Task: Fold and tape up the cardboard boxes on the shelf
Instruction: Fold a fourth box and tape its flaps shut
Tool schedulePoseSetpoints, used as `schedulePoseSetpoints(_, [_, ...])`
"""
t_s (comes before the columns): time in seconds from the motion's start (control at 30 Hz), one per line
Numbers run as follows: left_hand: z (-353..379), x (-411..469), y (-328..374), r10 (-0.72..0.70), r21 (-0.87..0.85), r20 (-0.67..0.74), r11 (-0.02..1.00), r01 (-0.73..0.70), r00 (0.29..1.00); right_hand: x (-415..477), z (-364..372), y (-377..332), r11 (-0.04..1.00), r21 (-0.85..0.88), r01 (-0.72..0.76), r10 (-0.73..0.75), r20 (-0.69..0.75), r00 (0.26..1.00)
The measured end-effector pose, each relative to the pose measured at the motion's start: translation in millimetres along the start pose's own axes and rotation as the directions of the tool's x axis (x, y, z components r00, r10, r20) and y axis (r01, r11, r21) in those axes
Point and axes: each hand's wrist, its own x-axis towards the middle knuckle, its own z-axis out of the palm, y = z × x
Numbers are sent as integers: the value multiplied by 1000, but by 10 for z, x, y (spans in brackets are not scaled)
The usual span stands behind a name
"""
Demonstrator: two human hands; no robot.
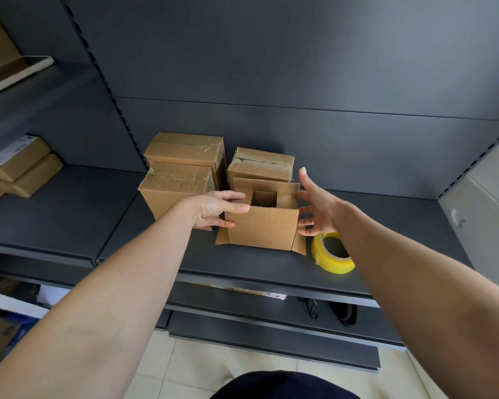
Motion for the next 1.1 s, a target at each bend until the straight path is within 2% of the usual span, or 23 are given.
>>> schedulePoseSetpoints(0.23, [79,76,-125,101,69,-278,994,-85,955,-30,78,11,1000,-28,-12,10,-69,998])
schedulePoseSetpoints(0.4, [154,106,-137,105,132,-405,990,-56,908,-23,152,3,999,-30,-28,24,-108,994])
schedulePoseSetpoints(0.53, [154,110,-126,181,172,-381,977,-123,906,21,187,14,1000,10,-28,29,-137,990])
schedulePoseSetpoints(0.77, [130,80,-112,209,202,-303,968,-151,930,18,212,8,1000,24,-9,13,-165,986])
schedulePoseSetpoints(1.03, [215,144,-141,178,175,-381,978,-118,907,89,278,115,999,-1,52,-51,-222,974])
schedulePoseSetpoints(1.1, [283,191,-139,181,212,-438,973,-94,881,86,272,129,998,-14,66,-68,-221,973])
